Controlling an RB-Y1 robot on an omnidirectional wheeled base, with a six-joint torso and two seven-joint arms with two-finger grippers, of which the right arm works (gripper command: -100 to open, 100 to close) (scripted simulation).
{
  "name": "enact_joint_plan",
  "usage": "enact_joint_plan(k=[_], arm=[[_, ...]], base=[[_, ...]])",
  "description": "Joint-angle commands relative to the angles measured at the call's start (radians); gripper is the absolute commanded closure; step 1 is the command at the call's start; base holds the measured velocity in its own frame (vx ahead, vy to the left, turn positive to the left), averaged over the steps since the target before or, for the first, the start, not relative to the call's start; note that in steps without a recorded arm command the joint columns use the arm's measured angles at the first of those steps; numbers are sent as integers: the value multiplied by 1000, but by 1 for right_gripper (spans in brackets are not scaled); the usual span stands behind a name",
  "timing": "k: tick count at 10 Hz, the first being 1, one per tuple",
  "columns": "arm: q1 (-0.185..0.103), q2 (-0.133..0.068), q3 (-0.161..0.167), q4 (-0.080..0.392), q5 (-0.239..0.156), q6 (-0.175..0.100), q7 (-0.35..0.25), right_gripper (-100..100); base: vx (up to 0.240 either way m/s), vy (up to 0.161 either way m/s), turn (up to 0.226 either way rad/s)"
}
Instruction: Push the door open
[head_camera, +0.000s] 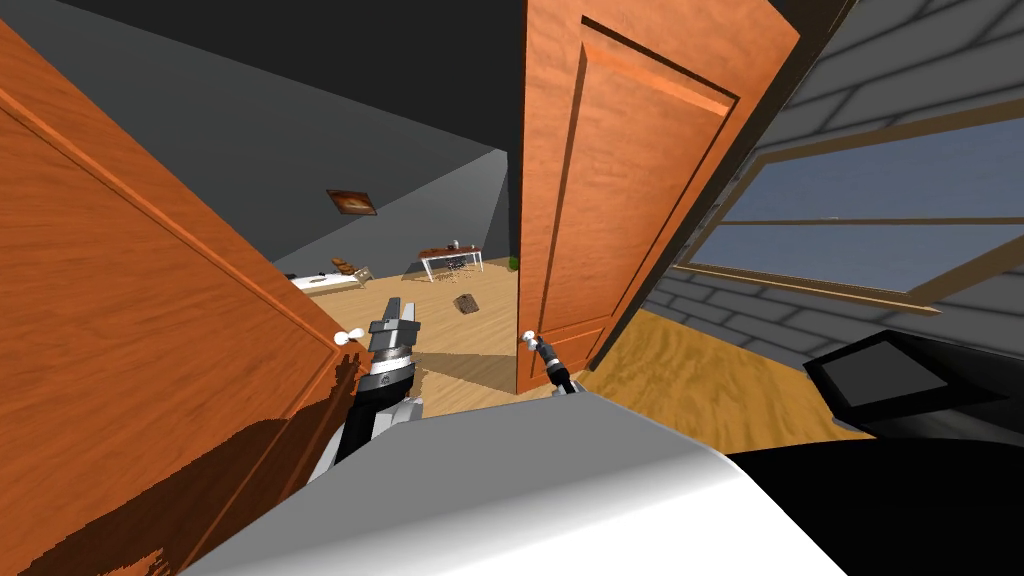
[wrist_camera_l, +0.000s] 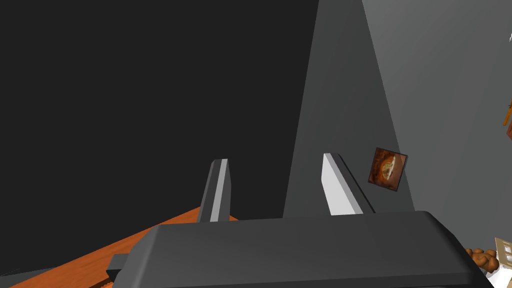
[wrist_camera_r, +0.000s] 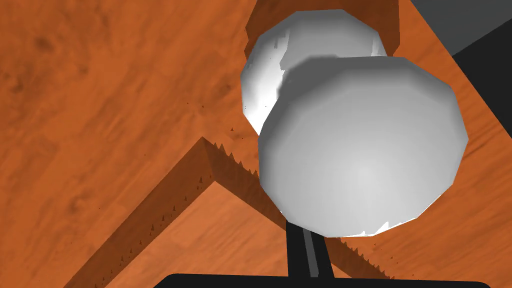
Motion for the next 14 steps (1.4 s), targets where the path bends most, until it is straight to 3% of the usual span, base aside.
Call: enact_joint_plan(k=[1, 6, 7, 9, 10, 12, 13, 14], arm=[[18, -4, 3, -17, 14, -1, 29, -100], [100, -21, 17, -98, 80, -4, 165, -100], [100, -21, 17, -98, 80, -4, 176, -100], [143, -29, 25, -140, 114, -6, 239, -100], [143, -29, 25, -140, 114, -6, 253, -100], [187, -37, 32, -183, 149, -8, 316, -100], [187, -37, 32, -183, 149, -8, 333, -100], [208, -41, 36, -204, 166, -9, 367, -100]], base=[[12, 12, -62], [-29, 29, -94], [-26, 32, -17], [-41, 37, -87], [-28, 35, -46], [-22, 31, -97], [-24, 29, -42], [-24, 25, -54]])
